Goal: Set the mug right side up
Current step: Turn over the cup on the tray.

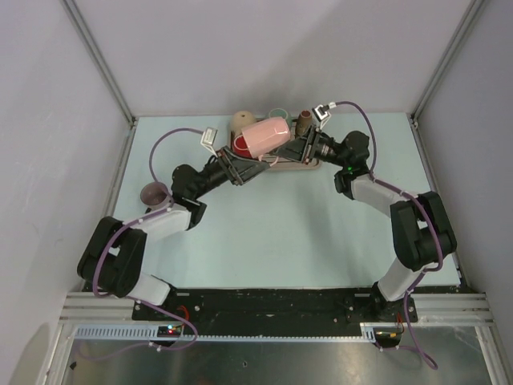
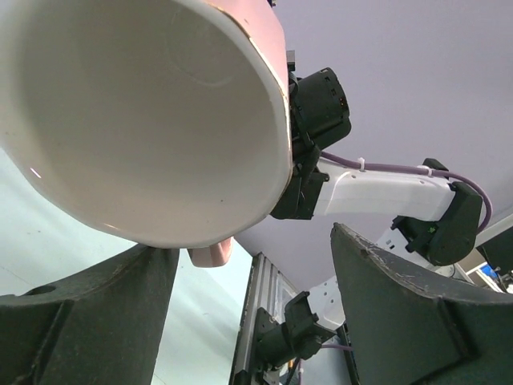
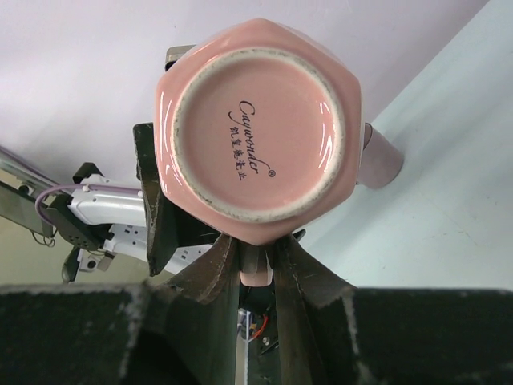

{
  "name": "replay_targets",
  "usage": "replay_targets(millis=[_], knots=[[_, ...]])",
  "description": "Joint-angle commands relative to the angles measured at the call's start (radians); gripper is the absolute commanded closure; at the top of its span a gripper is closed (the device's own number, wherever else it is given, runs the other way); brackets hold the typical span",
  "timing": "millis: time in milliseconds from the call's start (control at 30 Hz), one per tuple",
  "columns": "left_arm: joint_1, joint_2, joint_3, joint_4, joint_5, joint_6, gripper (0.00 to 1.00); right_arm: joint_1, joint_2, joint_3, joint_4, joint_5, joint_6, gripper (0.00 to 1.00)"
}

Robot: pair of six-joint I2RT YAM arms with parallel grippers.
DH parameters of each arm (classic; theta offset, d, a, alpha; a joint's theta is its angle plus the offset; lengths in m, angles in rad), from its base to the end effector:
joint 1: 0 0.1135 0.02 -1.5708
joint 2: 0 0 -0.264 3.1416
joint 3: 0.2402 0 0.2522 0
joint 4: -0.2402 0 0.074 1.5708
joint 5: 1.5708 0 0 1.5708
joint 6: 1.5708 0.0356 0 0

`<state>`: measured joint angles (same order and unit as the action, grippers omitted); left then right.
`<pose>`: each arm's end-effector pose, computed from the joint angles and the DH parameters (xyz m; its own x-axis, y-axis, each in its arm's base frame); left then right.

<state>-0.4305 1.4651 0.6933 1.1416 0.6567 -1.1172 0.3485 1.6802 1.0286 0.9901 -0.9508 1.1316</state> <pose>0.2679 -0.1470 0.2851 -0.6182 -0.4995 -0.6069 0.6668 0.0757 -0.7414 0.3372 0.1533 0.3065 -0.6999 0.3052 -0.6457 -0.6737 0.0181 0.7388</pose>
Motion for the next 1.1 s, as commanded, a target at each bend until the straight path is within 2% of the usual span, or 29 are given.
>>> replay_targets(millis=[0,267,467,1067], knots=[[0.018,-0.059,0.001,0.075,-0.036,0.033,0.22,0.022,0.012,0.007,0.095,0.002,-0.053,1.0],[0.021,-0.058,-0.004,0.075,-0.037,0.041,0.24,0.046,0.045,0.007,0.135,-0.017,-0.038,1.0],[0.026,-0.059,-0.006,0.079,-0.035,0.044,0.32,0.05,0.057,0.005,0.19,-0.029,0.013,1.0],[0.06,-0.087,-0.041,0.112,-0.069,0.067,0.37,0.112,0.046,-0.082,0.305,0.08,0.081,1.0]])
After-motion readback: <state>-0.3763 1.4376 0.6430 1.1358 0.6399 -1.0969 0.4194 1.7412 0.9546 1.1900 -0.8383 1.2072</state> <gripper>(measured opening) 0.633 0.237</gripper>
